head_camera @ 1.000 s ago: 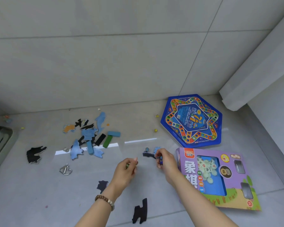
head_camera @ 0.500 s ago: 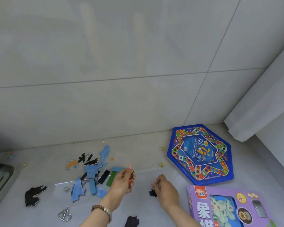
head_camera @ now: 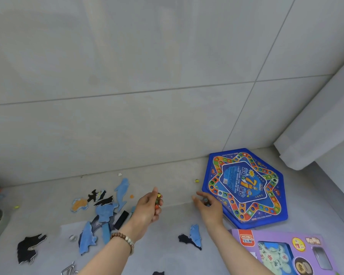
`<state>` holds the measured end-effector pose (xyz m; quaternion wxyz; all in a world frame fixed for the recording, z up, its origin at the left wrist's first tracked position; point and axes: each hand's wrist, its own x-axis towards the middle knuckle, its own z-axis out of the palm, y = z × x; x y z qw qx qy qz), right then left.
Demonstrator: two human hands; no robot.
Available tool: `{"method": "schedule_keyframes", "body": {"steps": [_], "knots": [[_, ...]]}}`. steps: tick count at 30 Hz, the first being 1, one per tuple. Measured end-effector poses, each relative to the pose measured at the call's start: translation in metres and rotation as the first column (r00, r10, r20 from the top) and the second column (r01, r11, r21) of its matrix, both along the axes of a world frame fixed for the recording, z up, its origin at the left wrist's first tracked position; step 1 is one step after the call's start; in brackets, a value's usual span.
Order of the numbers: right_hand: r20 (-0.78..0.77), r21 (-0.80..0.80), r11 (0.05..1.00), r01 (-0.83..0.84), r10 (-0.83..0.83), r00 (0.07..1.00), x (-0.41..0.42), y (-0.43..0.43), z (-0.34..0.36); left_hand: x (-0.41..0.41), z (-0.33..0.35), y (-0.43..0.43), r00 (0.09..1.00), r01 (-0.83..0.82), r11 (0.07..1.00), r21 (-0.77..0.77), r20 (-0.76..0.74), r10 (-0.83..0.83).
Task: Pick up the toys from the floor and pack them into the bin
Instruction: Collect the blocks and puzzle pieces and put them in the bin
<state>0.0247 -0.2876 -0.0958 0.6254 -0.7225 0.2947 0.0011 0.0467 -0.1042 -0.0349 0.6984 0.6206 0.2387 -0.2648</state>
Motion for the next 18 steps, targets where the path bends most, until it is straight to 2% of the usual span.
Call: {"method": "schedule_keyframes", "body": {"steps": [2, 8, 12, 14, 16, 18], "knots": [[-0.004, 0.000, 0.999, 0.033, -0.033, 0.999, -0.001, 0.002, -0.003, 0.001, -0.002, 0.001, 1.000, 0.000, 1.000, -0.003, 0.004, 0.000], [-0.104, -0.162, 0.986, -0.032, 0.015, 0.995, -0.004, 0.006, -0.014, 0.001, -0.007, 0.010, 1.000, 0.000, 1.000, -0.005, 0.001, 0.000], [-0.101, -0.175, 0.984, 0.044, -0.062, 0.993, -0.001, 0.006, -0.008, -0.002, -0.007, 0.018, 1.000, -0.021, 1.000, 0.012, 0.000, 0.021], [-0.129, -0.073, 0.995, 0.066, -0.075, 0.989, 0.001, 0.010, 0.002, -0.002, -0.001, 0.022, 0.999, -0.032, 0.999, 0.019, 0.005, 0.032], [-0.165, 0.188, 0.979, 0.072, -0.041, 0.986, 0.006, 0.021, 0.020, -0.001, 0.012, 0.030, 0.999, -0.046, 0.999, 0.016, 0.018, 0.046], [-0.169, 0.450, 0.889, 0.079, -0.002, 0.986, 0.016, 0.042, 0.053, 0.002, 0.034, 0.043, 0.997, -0.073, 0.997, 0.022, 0.042, 0.072]]}}
